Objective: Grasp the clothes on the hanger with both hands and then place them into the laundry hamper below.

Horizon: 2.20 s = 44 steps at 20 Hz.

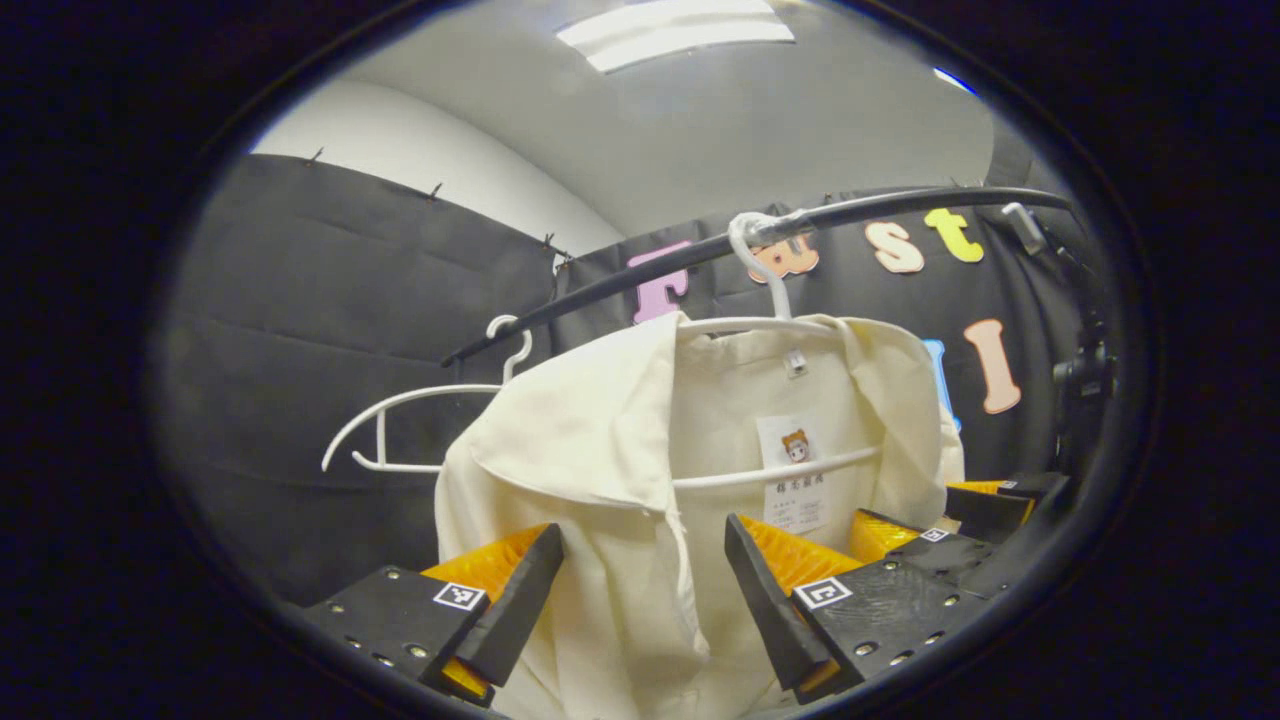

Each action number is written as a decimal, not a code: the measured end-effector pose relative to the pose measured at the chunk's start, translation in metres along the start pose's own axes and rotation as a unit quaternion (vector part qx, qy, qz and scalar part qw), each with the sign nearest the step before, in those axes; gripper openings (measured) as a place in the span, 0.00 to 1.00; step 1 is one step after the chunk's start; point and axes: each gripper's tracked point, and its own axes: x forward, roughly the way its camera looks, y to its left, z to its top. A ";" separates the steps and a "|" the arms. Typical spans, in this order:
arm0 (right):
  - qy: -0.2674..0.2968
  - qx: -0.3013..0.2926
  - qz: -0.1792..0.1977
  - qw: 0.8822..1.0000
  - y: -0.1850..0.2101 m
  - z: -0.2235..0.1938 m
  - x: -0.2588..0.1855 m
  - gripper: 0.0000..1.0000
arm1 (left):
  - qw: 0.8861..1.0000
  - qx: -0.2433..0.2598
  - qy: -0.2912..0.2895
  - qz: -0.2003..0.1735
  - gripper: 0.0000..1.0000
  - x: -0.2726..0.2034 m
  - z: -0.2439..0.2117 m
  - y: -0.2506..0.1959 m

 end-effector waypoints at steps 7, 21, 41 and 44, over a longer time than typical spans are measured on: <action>-0.004 -0.020 -0.024 1.000 -0.004 0.001 0.008 0.10 | 1.000 0.010 0.016 0.016 0.47 0.006 -0.013 0.013; -0.189 -0.124 -0.177 0.958 -0.073 0.114 -0.055 0.02 | 0.995 0.061 -0.061 0.039 0.01 -0.039 0.057 0.058; -0.253 -0.173 -0.186 0.933 -0.107 0.147 0.016 0.01 | 0.974 0.133 -0.180 0.032 0.01 0.040 0.140 0.118; -0.246 -0.179 -0.184 0.935 -0.111 0.140 0.034 0.02 | 0.970 0.152 -0.187 0.005 0.01 0.065 0.138 0.120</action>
